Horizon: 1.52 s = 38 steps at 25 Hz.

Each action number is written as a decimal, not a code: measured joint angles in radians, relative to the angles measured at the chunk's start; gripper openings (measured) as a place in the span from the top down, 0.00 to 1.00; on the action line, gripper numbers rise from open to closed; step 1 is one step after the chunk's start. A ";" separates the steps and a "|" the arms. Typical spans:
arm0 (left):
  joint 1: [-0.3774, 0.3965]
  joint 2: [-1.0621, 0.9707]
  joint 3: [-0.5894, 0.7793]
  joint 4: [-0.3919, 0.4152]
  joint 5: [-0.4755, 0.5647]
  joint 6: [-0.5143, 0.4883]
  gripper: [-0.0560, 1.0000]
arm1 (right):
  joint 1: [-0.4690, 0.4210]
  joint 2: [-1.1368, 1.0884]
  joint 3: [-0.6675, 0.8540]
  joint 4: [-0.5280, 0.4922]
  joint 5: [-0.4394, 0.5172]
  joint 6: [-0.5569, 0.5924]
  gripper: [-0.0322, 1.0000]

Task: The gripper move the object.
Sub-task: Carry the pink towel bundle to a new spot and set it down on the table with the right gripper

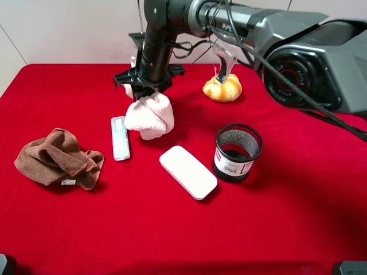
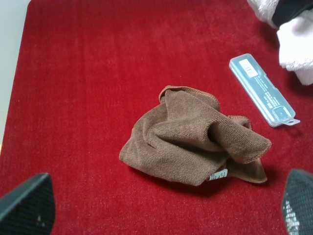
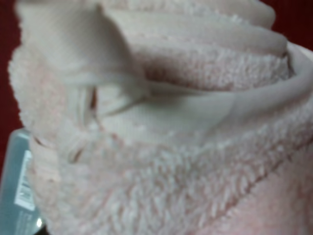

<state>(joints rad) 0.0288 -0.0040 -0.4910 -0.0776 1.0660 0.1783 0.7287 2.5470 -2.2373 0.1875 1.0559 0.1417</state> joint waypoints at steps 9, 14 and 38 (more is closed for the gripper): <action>0.000 0.000 0.000 0.000 0.000 0.000 0.08 | 0.000 0.021 0.000 0.004 -0.026 -0.023 0.62; 0.000 0.000 0.000 0.000 0.000 0.000 0.08 | 0.000 0.021 0.000 0.008 -0.026 -0.028 0.62; 0.000 0.000 0.000 0.000 0.000 0.000 0.08 | 0.000 0.002 -0.002 0.029 -0.009 -0.050 0.30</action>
<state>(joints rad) 0.0288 -0.0040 -0.4910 -0.0776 1.0660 0.1783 0.7287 2.5488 -2.2397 0.2163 1.0474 0.0919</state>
